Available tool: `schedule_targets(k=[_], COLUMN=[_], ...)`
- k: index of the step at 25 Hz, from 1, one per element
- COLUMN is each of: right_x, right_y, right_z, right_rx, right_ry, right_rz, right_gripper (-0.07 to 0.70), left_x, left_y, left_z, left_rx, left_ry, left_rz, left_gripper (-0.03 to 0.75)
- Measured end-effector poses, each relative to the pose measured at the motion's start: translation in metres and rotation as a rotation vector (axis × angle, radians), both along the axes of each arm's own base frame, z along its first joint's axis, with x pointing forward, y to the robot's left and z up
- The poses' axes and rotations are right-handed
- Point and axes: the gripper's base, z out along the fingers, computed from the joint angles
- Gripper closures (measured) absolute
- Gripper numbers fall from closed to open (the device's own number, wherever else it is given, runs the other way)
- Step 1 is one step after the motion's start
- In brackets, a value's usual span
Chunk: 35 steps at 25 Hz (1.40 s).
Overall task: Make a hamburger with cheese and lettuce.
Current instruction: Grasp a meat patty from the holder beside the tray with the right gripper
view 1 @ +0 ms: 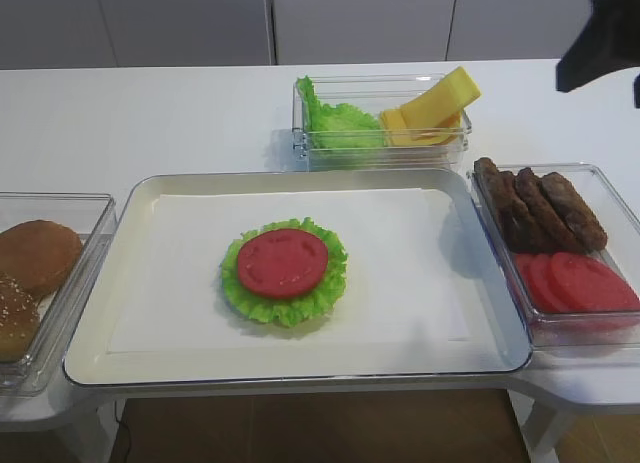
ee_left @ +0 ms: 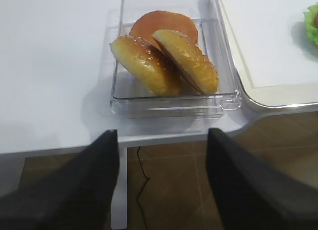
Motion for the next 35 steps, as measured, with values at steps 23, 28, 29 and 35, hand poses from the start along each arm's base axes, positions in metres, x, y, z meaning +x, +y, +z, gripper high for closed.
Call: schedule_targets(k=[23, 28, 29, 35], right_x=[0.089, 0.091, 0.092, 0.094], right_y=[0.066, 0.065, 0.065, 0.066], right_z=[-0.088, -0.091, -0.093, -0.094], right_rx=[-0.280, -0.301, -0.302, -0.300], right_ry=[0.273, 0.271, 0.271, 0.264], right_rz=[0.091, 0.094, 0.094, 0.094], right_gripper=[0.204, 0.243, 0.248, 0.256], left_x=[0.000, 0.000, 0.000, 0.000], left_y=[0.000, 0.000, 0.000, 0.000], left_z=[0.000, 0.000, 0.000, 0.000], left_rx=[0.000, 0.000, 0.000, 0.000], left_ry=[0.000, 0.000, 0.000, 0.000], left_rz=[0.000, 0.000, 0.000, 0.000], left_gripper=[0.301, 0.301, 0.301, 0.301])
